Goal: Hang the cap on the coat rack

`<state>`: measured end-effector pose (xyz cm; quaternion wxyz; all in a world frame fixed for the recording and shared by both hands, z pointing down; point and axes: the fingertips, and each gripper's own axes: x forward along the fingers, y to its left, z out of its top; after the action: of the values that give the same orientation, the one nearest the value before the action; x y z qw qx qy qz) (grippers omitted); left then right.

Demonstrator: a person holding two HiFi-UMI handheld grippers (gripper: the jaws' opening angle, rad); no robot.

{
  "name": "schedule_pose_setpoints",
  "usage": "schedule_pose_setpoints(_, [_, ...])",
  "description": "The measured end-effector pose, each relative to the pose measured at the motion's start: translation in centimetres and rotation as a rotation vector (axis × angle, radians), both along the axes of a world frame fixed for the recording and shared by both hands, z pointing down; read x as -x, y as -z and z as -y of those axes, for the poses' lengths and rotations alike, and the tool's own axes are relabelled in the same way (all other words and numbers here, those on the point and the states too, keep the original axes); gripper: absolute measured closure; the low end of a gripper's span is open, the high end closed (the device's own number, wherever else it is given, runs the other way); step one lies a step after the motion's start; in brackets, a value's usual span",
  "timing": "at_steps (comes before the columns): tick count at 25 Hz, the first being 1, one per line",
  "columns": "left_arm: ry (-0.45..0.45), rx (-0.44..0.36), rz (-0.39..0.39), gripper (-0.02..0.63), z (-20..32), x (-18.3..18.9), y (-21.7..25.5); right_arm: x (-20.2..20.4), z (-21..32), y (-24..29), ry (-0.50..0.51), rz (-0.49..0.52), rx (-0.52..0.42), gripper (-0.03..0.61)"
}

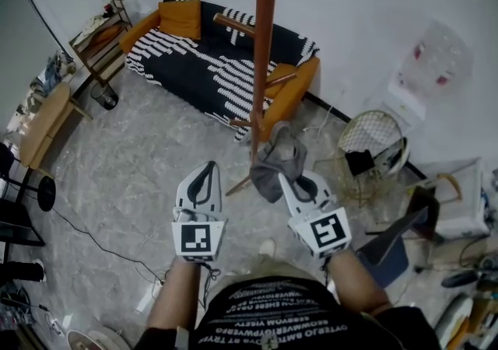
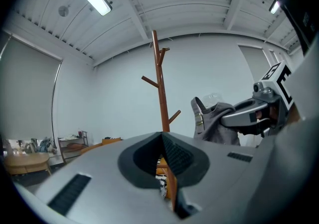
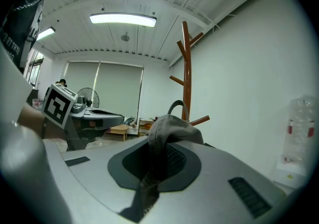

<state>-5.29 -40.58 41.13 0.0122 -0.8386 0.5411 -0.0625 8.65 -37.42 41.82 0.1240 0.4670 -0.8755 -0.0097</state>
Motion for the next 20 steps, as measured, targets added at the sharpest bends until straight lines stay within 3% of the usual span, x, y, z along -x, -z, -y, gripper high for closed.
schedule_pose_setpoints(9, [0.054,-0.017,0.016,0.615,1.9,-1.5,0.0,-1.2,2.9,-1.2,0.074,0.013,0.012,0.566])
schedule_pose_setpoints(20, [0.105,0.004,0.023,0.614,1.7,-0.3,-0.3,-0.6,4.8,-4.0,0.097,0.033,0.095,0.566])
